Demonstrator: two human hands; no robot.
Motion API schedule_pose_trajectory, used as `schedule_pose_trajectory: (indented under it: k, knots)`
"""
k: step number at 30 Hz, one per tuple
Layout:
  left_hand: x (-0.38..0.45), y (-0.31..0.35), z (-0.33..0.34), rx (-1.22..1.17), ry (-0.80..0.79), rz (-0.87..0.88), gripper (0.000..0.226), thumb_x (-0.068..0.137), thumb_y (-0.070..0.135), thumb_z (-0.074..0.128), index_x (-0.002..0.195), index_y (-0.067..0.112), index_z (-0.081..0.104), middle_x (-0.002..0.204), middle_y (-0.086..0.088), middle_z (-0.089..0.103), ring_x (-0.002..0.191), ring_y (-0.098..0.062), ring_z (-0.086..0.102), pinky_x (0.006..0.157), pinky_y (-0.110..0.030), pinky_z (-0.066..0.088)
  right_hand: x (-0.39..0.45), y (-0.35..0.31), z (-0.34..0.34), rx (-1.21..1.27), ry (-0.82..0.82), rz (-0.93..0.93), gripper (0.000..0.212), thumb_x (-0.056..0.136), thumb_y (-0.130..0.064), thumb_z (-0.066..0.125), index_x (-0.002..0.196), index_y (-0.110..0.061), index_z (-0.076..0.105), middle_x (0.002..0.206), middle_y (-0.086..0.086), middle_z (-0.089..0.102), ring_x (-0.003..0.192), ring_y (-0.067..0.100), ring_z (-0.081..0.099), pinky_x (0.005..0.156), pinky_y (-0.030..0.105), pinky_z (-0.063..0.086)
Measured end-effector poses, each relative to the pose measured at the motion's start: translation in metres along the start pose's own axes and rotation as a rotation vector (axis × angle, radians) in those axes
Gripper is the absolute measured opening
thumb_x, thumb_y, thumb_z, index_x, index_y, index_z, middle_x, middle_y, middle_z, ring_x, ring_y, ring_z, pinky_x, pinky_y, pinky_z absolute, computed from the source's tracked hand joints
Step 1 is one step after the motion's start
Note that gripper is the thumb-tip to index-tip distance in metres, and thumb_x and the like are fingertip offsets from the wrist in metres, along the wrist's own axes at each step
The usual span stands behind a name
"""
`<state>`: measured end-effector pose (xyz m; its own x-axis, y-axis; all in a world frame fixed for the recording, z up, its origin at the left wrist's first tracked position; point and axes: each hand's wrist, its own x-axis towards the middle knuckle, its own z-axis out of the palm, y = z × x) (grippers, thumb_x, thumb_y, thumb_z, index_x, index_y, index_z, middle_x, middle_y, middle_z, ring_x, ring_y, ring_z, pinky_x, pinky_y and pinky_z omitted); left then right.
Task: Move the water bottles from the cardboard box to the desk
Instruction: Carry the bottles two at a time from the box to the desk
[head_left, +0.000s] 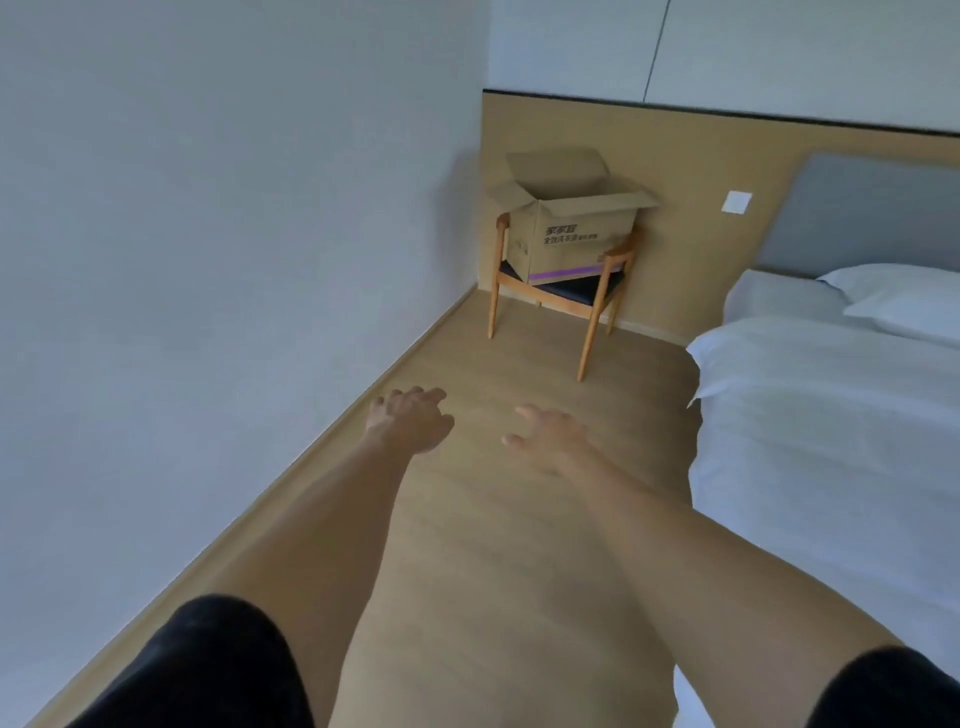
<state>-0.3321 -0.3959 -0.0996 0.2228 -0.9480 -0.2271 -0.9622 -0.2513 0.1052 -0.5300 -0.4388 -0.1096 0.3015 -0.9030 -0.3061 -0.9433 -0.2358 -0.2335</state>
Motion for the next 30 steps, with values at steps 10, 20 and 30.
schedule_pose_trajectory:
  k: [10,20,30]
  knots:
    - [0.163,0.130,-0.010,0.089,-0.025,0.295,0.051,0.102,0.043,0.038,0.151,0.029,0.038,0.151,-0.004,0.046,0.136,-0.030,0.044,0.112,-0.045,0.034,0.111,0.106,-0.054,0.111,0.052,0.225,0.062,0.098,-0.055,0.044,0.155,-0.035,0.031,0.157,0.007,0.040,0.143,0.034,0.036,0.111,0.048,0.033]
    - [0.343,0.245,-0.059,0.131,-0.029,0.318,0.046,0.103,0.034,0.036,0.148,0.026,0.043,0.143,-0.009,0.052,0.130,-0.030,0.049,0.110,-0.050,0.038,0.264,0.224,-0.137,0.182,0.073,0.250,0.058,0.098,-0.053,0.047,0.150,-0.031,0.038,0.150,0.005,0.047,0.137,0.031,0.044,0.105,0.048,0.038]
    - [0.487,0.342,-0.073,0.129,-0.035,0.382,0.041,0.104,0.037,0.037,0.143,0.029,0.046,0.138,-0.008,0.057,0.125,-0.031,0.054,0.105,-0.050,0.043,0.383,0.314,-0.199,0.160,0.068,0.290,0.064,0.099,-0.055,0.045,0.155,-0.030,0.029,0.158,0.007,0.038,0.144,0.033,0.036,0.113,0.052,0.037]
